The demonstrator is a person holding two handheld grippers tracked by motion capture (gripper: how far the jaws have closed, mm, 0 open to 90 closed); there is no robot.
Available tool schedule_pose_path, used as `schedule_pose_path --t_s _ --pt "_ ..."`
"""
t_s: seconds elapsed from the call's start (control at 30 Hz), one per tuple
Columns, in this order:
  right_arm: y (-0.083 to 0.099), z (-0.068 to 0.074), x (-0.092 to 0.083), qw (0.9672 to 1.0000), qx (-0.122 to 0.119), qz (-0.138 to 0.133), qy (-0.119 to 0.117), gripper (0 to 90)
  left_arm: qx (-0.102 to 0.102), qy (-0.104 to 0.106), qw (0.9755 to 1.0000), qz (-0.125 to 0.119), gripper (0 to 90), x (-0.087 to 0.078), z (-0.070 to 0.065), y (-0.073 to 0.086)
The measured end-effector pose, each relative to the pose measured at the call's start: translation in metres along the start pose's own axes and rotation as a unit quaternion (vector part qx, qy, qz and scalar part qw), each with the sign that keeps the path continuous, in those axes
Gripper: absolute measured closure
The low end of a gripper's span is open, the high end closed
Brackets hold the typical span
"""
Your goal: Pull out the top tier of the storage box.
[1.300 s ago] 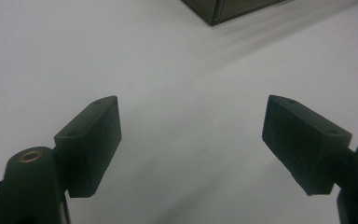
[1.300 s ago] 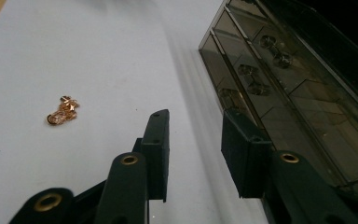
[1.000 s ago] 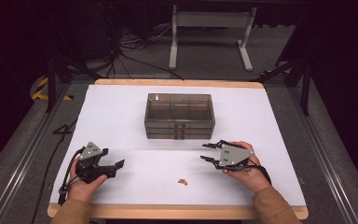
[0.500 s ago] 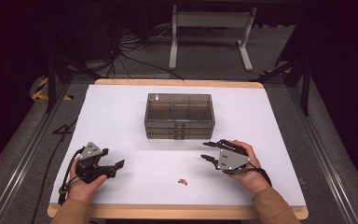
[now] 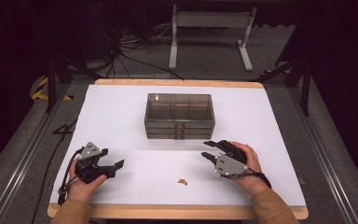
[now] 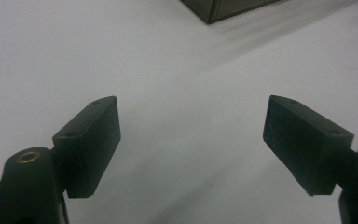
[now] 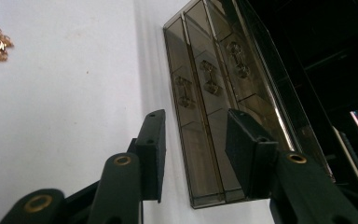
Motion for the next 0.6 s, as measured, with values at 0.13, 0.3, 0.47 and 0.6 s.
schedule_pose_path --t_s 0.13,0.3,0.47,0.6 --pt "-0.004 0.003 0.000 0.9995 -0.025 0.016 0.009 59.4 -0.003 0.002 1.0000 -0.001 19.6 0.000 0.000 0.000" --pt "-0.008 0.004 0.000 0.9984 -0.044 0.027 0.023 59.8 -0.002 0.001 1.0000 -0.002 19.6 -0.001 0.001 0.000" --pt "-0.012 0.006 -0.001 0.9959 -0.068 0.048 0.036 59.8 -0.002 0.001 1.0000 -0.002 19.7 -0.001 0.000 0.000" --pt "-0.016 0.008 -0.001 0.9921 -0.091 0.071 0.048 60.1 -0.002 0.004 1.0000 -0.003 19.7 -0.001 0.000 0.000"
Point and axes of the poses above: each handheld gripper's, and its own axes: x roughly forward along the jaws, y roughly out of its underside, z roughly to its left, the point moved 1 cm from there along x, roughly forward along the jaws, and after that the axes turned 12 degrees about -x, right-handed, at the moved point
